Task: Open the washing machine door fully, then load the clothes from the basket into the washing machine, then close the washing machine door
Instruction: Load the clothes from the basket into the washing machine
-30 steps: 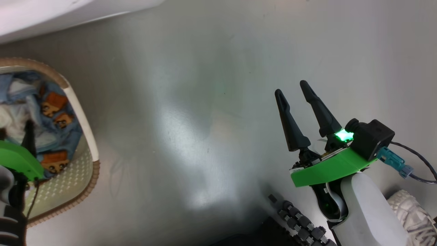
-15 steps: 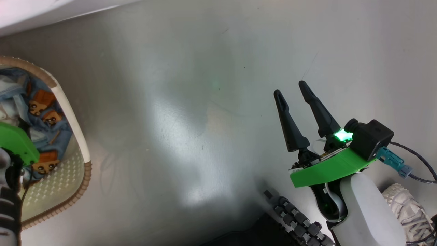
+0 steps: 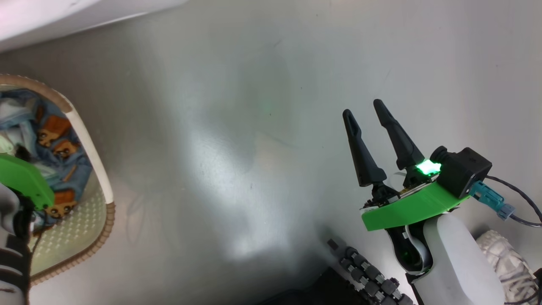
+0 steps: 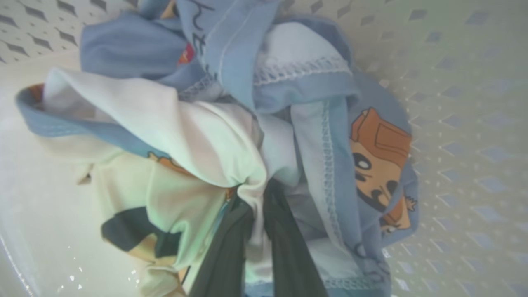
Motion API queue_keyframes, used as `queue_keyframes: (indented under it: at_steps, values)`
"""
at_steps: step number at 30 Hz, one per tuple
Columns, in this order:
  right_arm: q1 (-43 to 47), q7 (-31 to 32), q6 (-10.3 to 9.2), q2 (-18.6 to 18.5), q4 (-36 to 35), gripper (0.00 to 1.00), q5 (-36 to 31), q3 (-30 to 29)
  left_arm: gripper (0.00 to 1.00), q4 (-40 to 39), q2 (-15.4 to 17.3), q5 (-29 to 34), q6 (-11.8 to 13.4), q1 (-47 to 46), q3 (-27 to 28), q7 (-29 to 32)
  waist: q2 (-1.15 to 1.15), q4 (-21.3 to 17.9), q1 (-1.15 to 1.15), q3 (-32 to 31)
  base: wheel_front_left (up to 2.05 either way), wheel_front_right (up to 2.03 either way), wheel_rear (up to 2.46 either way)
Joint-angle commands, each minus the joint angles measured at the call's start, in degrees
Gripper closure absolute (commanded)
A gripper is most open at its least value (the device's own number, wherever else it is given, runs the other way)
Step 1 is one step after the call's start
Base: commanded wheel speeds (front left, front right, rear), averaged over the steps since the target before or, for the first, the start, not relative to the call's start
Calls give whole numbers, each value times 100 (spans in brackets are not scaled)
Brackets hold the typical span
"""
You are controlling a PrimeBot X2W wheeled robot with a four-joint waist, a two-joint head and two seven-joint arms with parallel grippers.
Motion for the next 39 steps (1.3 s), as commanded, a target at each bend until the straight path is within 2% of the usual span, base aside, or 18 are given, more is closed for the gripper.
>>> queue_keyframes:
  at_steps: [1, 9, 16, 31, 39]
  values:
    - [92, -68, 9, -7, -89, 0, -72, 46, 100, 12, 135, -2, -65, 293, 3, -245, 0, 96, 0, -132, 0, 0, 0]
    - [104, -68, 9, -7, -95, 0, -292, -136, 100, 101, -250, -159, -185, 696, -81, -1067, 0, 425, 0, -605, 0, 0, 0]
    - [179, -68, 9, -7, -57, 0, -483, -269, 100, -245, -526, -324, -232, 1043, -63, -1259, 0, 735, 0, -1048, 0, 0, 0]
    - [498, -68, 9, -7, 116, 0, -838, -557, 100, -2737, -1073, -368, -260, 2591, 348, -1270, 0, 1310, 0, -2290, 0, 0, 0]
    - [824, -68, 9, -51, 209, 0, -1031, -705, 100, -3631, -1323, -293, -267, 3292, 380, -1270, 0, 1507, 0, -3065, 0, 0, 0]
